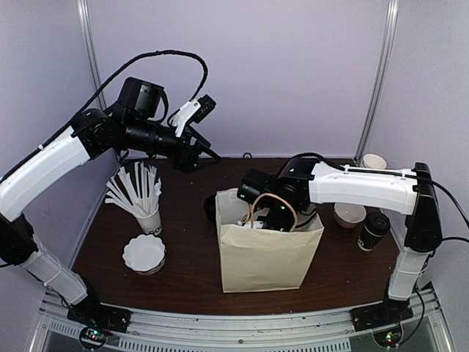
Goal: Pack the takeout coffee
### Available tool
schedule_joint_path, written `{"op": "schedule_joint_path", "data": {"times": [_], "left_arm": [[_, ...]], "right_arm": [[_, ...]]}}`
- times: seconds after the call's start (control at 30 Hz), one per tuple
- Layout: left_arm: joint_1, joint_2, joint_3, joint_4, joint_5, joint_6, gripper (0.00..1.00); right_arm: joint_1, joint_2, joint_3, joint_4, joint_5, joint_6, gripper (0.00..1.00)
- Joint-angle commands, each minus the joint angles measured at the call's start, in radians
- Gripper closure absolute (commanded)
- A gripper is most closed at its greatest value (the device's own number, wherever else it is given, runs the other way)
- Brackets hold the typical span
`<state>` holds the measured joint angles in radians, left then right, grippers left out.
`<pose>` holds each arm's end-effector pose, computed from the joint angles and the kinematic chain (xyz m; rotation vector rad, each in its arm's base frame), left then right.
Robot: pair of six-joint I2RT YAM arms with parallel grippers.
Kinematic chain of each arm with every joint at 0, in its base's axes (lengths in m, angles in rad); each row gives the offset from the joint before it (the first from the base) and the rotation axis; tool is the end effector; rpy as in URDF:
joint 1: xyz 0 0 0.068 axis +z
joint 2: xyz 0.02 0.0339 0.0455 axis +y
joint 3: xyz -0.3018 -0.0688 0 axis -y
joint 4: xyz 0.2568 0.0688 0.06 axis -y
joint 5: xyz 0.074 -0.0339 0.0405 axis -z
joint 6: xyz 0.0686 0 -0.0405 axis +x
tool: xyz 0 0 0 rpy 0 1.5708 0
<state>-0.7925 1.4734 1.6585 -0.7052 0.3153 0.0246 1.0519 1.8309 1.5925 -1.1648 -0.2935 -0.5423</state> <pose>0.2326 -0.2662 0.4509 1.0375 1.8971 -0.7849 0.1735 0.3438 0.2651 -2.1823 2.0795 0.4950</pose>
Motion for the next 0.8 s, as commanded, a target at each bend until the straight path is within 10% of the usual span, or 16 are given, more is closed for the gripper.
{"op": "schedule_joint_path", "data": {"times": [0.0,0.77], "left_arm": [[0.007,-0.024,-0.004,0.039,-0.004,0.001,0.34],[0.006,0.045,0.019,-0.048,0.256,0.008,0.35]], "right_arm": [[0.013,-0.022,0.010,-0.007,0.006,0.009,0.50],[0.014,-0.112,0.153,-0.145,-0.028,-0.029,0.45]]}}
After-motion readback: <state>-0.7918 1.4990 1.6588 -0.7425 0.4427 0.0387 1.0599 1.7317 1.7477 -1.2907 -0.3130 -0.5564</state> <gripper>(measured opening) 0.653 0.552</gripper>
